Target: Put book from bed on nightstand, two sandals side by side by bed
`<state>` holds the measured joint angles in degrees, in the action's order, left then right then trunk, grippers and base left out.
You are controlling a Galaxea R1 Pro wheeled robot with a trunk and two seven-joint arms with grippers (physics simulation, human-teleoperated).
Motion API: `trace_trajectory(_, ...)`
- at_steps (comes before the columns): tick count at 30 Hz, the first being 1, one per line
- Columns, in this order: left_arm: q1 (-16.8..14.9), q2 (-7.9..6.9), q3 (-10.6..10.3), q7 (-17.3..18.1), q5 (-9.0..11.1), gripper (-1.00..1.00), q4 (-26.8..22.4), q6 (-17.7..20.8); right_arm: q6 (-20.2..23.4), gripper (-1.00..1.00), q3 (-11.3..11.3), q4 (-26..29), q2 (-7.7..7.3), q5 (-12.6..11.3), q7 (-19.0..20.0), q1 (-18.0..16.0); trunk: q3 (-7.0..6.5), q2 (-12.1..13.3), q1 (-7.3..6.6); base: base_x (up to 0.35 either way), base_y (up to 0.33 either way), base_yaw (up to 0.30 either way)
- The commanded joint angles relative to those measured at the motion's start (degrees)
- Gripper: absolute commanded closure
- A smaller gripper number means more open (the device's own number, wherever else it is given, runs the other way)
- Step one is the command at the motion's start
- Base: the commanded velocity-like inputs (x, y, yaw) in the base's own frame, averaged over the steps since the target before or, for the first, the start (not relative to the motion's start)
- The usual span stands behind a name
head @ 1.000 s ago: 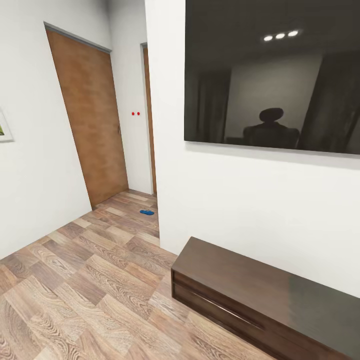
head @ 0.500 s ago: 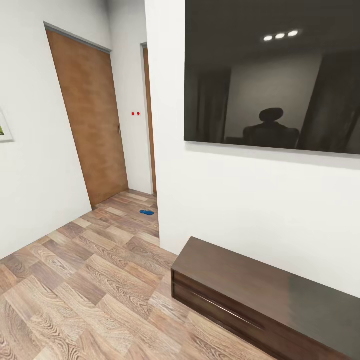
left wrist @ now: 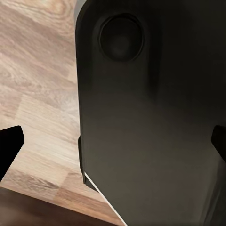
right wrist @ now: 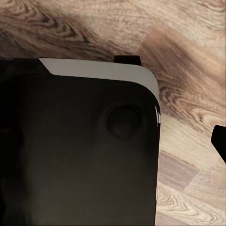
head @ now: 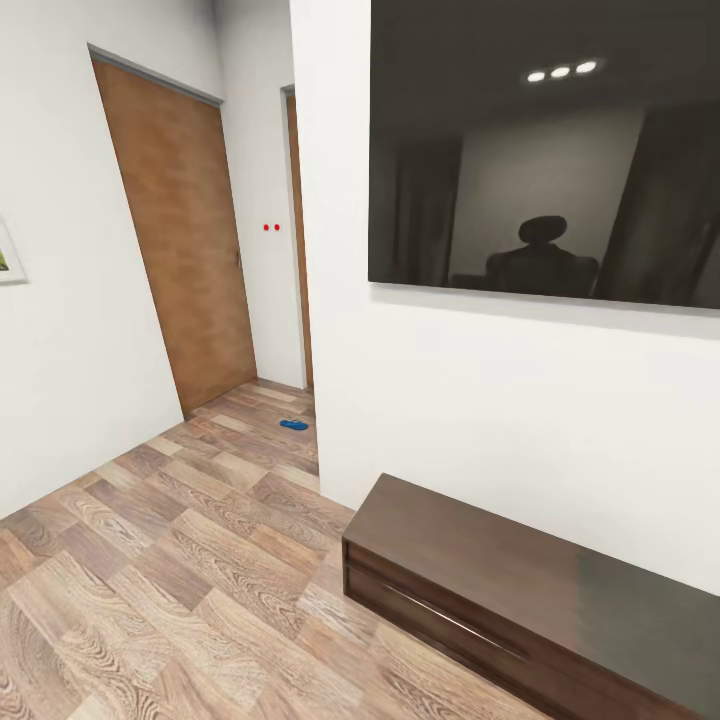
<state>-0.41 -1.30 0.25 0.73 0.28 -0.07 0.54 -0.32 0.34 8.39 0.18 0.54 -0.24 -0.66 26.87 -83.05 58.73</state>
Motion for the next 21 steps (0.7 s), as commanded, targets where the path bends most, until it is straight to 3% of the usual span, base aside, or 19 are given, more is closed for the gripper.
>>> trace_trajectory(1,0.0,-0.03,0.0,0.1,0.0,-1.00,0.0,0.0,0.0,-1.00,0.0,0.1,0.00,0.1,0.0,0.0,0.06,0.0,0.00,0.000,0.000,0.000)
trace_trajectory(21,0.0,-0.09,0.0,-0.2,0.0,-1.00,0.0,-0.1,0.0,-1.00,0.0,0.3,-0.09,-0.1,0.0,0.0,0.06,0.0,0.00,0.000,0.000,0.000)
